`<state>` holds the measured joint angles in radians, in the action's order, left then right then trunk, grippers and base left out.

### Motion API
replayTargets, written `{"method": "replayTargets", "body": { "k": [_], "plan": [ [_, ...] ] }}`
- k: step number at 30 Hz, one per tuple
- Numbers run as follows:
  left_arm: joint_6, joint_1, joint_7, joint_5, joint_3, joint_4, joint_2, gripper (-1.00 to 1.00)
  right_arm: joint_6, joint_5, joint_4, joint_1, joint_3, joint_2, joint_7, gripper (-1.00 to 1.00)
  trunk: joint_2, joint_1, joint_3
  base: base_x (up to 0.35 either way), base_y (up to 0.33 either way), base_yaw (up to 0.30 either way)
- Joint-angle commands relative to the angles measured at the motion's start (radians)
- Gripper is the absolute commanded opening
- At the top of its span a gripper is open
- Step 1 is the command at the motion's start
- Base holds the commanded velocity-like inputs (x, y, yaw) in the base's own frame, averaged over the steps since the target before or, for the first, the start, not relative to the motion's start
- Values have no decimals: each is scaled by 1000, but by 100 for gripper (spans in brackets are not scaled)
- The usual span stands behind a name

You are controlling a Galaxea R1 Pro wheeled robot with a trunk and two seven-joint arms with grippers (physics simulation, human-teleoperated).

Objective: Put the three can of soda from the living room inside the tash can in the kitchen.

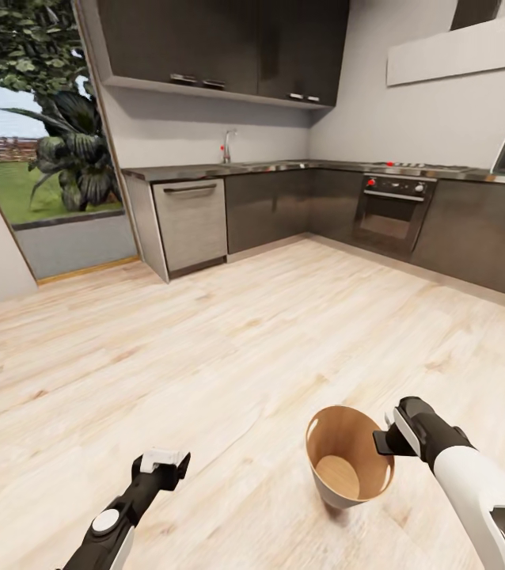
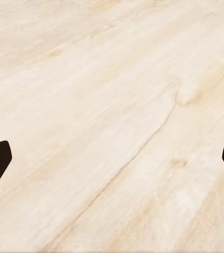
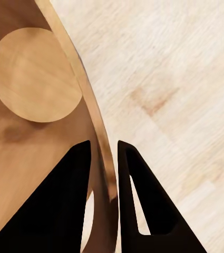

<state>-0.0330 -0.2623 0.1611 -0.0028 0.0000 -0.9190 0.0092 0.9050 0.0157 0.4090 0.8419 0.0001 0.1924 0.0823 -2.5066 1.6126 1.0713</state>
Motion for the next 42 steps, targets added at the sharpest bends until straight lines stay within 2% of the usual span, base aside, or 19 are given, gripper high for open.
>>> {"method": "replayTargets", "body": {
  "k": [1, 24, 27, 28, 42],
  "plan": [
    [5, 0, 0, 0, 0, 0, 0, 100, 1, -14, 0, 0, -2, 0, 3, -100, 0, 0, -4, 0, 0, 0],
    [14, 0, 0, -1, 0, 2, 0, 100, 3, -14, -3, -1, -3, -1, 7, -100, 6, -11, -93, 0, 0, 0],
    [14, 0, 0, 0, -2, 44, 0, 100, 3, -14, -3, -1, -2, -1, 7, -100, 6, -12, -105, 0, 0, 0],
    [14, -1, 0, 0, -5, 94, -3, 100, 2, -14, -3, -1, -2, -1, 5, -100, 7, -13, -108, 0, 0, 0],
    [15, -2, 1, 1, -6, 120, -5, 100, -2, -15, -4, -3, -1, -2, 8, -100, 105, -66, -152, 0, 0, 0]
  ]
}}
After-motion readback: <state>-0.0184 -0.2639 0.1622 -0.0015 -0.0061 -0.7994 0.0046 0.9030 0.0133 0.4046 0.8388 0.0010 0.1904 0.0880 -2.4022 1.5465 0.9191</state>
